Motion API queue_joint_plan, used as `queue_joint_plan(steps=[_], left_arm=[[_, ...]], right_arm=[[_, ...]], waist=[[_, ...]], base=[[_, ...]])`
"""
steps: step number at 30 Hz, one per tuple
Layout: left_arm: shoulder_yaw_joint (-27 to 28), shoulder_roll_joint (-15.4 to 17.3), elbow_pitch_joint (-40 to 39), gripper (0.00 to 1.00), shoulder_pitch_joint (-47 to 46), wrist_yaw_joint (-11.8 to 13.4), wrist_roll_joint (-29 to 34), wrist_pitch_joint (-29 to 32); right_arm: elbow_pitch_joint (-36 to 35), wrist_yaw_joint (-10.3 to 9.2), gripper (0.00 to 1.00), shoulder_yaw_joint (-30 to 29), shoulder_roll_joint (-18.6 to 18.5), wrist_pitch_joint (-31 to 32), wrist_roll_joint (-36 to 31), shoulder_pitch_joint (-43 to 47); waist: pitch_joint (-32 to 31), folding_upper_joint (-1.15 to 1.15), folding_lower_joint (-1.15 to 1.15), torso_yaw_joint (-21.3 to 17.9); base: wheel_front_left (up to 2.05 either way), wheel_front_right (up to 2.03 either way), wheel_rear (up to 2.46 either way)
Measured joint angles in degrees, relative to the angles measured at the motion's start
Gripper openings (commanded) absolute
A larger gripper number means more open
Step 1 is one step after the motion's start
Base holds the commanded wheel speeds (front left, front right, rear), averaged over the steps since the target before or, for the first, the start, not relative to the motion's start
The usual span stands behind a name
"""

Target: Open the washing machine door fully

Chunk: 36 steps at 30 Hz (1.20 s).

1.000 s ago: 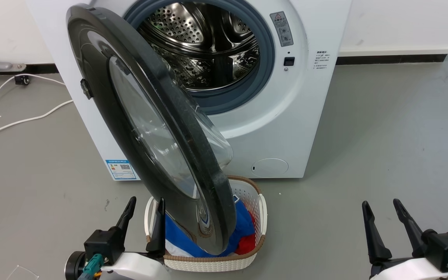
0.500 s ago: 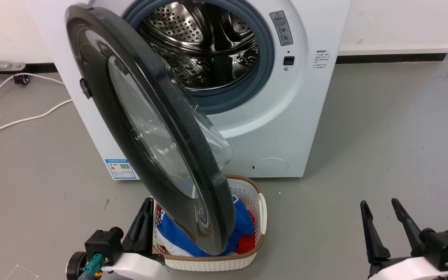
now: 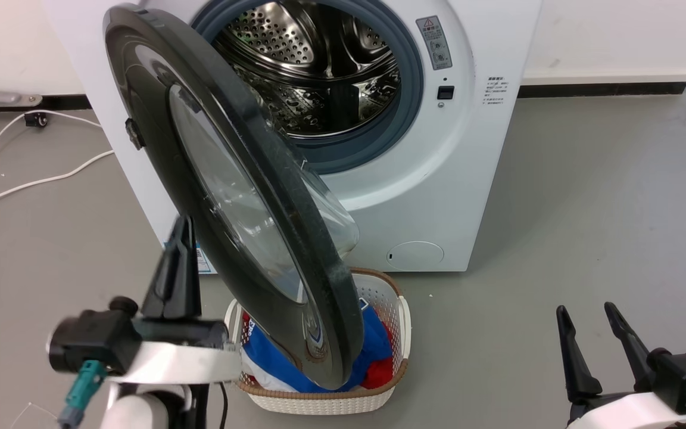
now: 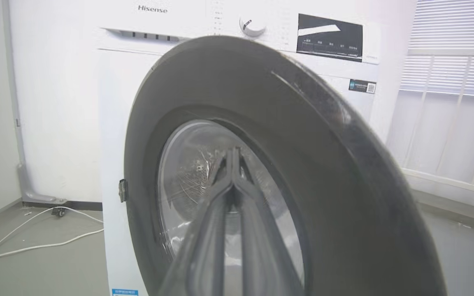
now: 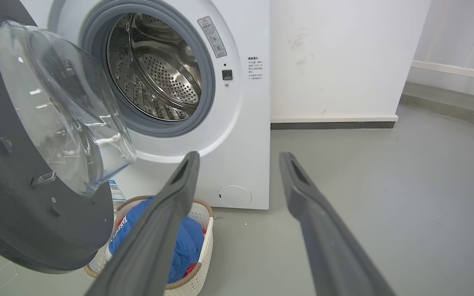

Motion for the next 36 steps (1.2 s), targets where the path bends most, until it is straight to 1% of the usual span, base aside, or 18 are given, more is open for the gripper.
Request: queue_joint_plan(steps=[5,9,13,16,20,24,28,31,36], left_arm=[[-1.81,-0.18,-11.89,0.0,-2.53,0.3,0.58,0.8],[-5.35,-0.37,-18.17,0.0,-4.76,-0.86,0.83,2.05],[-11.11,-0.73,-22.53,0.0,-7.01,-2.29,0.36,4.22],[-16.79,-1.13,-23.65,0.0,-7.19,-3.37,-0.81,6.47],[-24.19,-1.31,-23.18,0.0,-6.89,-4.32,-3.34,9.35],[-31.21,-0.93,-21.07,0.0,-5.03,-4.77,-5.92,12.81],[-36.32,0.07,-17.04,0.0,-2.91,-4.91,-8.64,15.57],[-37.87,0.97,-12.03,0.0,-1.19,-4.91,-9.7,17.0],[-37.18,1.4,-3.75,0.0,-0.55,-3.67,-9.57,16.71]], right_arm=[[-0.31,0.0,1.0,-0.42,0.0,0.08,0.0,0.01],[-0.37,0.0,1.0,-0.79,0.01,0.11,0.04,0.02],[-0.35,0.0,1.0,-0.93,0.01,0.25,0.04,0.02],[-0.26,0.0,1.0,-0.96,0.01,0.27,0.18,0.02],[-0.1,0.0,1.0,-1.03,0.01,0.27,0.33,0.02],[0.02,0.0,1.0,-1.08,0.02,0.31,0.31,0.05],[0.1,0.0,1.0,-1.04,0.02,0.53,0.31,0.04],[0.18,0.0,1.0,-0.97,0.02,0.82,0.31,0.04],[0.26,0.0,1.0,-0.62,0.02,1.2,0.3,-0.21]], waist=[[-0.01,0.0,0.0,0.58],[0.0,0.0,0.0,0.83],[0.03,0.0,0.0,0.97],[0.12,0.0,0.0,0.95],[0.21,0.0,0.0,1.01],[0.31,0.0,0.0,1.02],[0.53,0.0,0.0,0.88],[0.73,0.0,0.0,0.67],[1.44,0.0,0.0,0.15]], base=[[0.0,0.0,0.0],[0.0,0.0,0.0],[0.0,0.0,0.0],[0.0,0.0,0.0],[0.0,0.0,0.0],[0.0,0.0,0.0],[0.0,0.0,0.0],[0.0,0.0,0.0],[0.0,0.0,0.0]])
